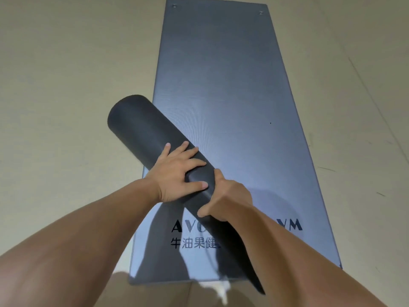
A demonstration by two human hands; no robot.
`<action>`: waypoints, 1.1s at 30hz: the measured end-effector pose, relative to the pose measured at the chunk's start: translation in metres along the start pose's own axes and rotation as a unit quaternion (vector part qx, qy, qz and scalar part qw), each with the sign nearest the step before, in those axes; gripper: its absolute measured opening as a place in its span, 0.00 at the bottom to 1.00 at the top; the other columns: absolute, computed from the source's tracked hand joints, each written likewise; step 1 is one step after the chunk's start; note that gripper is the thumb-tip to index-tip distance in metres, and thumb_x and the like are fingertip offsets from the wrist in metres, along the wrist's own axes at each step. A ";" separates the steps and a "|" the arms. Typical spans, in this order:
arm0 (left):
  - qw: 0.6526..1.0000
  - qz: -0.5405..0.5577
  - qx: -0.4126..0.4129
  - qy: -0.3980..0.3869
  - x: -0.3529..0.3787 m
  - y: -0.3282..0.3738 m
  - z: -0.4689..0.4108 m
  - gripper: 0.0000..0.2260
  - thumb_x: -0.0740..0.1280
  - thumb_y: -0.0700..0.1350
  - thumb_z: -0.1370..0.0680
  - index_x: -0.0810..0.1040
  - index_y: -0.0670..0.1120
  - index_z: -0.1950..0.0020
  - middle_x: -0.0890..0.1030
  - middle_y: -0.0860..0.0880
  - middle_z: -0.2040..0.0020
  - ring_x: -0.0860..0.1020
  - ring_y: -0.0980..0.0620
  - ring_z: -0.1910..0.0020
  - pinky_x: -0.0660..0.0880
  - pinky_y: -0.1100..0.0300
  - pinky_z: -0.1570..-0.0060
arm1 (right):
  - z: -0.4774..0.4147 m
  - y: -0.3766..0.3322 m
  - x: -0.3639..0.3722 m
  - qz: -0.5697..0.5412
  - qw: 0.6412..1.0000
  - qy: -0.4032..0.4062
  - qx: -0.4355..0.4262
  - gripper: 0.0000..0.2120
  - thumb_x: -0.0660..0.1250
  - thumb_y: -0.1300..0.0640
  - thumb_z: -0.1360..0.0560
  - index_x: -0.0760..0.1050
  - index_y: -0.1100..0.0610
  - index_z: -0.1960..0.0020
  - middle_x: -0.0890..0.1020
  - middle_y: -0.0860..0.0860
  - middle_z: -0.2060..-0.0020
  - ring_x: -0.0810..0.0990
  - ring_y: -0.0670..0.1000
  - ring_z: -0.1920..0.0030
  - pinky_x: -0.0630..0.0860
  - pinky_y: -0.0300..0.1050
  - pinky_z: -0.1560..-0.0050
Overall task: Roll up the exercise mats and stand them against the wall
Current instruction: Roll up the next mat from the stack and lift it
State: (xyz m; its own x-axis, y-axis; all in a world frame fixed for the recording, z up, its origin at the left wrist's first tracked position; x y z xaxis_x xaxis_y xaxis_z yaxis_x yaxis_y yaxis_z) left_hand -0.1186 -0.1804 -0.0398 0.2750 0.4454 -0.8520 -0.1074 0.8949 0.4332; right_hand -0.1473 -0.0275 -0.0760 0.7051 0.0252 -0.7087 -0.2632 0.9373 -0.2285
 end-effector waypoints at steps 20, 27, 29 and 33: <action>0.587 0.675 -0.411 0.174 0.083 -0.006 0.039 0.50 0.86 0.55 0.40 0.62 0.55 0.26 0.80 0.53 0.40 0.83 0.47 0.46 0.82 0.46 0.49 | 0.010 0.027 0.016 -0.413 0.901 -0.128 0.012 0.24 0.84 0.57 0.34 0.79 0.43 0.45 0.89 0.46 0.52 0.88 0.51 0.51 0.84 0.52 0.43; 0.590 0.708 -0.372 0.112 0.095 -0.014 0.036 0.51 0.86 0.54 0.43 0.63 0.56 0.26 0.82 0.51 0.38 0.85 0.46 0.45 0.82 0.43 0.45 | 0.003 0.027 0.022 -0.503 0.860 -0.086 -0.013 0.52 0.85 0.44 0.36 0.60 0.38 0.20 0.82 0.41 0.36 0.85 0.47 0.41 0.79 0.51 0.34; 0.562 0.739 -0.358 0.099 0.101 -0.018 0.043 0.42 0.83 0.51 0.37 0.67 0.53 0.28 0.84 0.49 0.39 0.86 0.46 0.46 0.82 0.46 0.47 | 0.003 0.017 0.025 -0.512 0.852 -0.104 -0.036 0.40 0.83 0.46 0.32 0.69 0.37 0.25 0.85 0.39 0.41 0.86 0.45 0.43 0.79 0.52 0.33; 0.551 0.750 -0.347 0.112 0.090 -0.017 0.038 0.39 0.82 0.49 0.37 0.69 0.50 0.30 0.84 0.47 0.40 0.86 0.46 0.48 0.83 0.49 0.54 | 0.002 0.012 0.012 -0.526 0.842 -0.106 -0.055 0.30 0.81 0.52 0.29 0.74 0.38 0.32 0.87 0.41 0.45 0.87 0.48 0.45 0.80 0.55 0.36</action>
State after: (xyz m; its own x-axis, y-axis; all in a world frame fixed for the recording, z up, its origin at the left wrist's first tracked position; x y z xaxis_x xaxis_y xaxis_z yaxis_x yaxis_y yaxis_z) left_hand -0.0560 -0.1568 -0.1132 -0.7382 0.6209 0.2637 -0.4142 -0.7257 0.5493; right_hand -0.1412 -0.0153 -0.0861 0.6857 -0.7257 0.0568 0.5290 0.4432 -0.7237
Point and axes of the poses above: each hand's wrist, its own z-axis away from the middle knuckle, its own x-axis out of the palm, y = z × x, the point moved 7 cm from there along -z, towards the middle knuckle
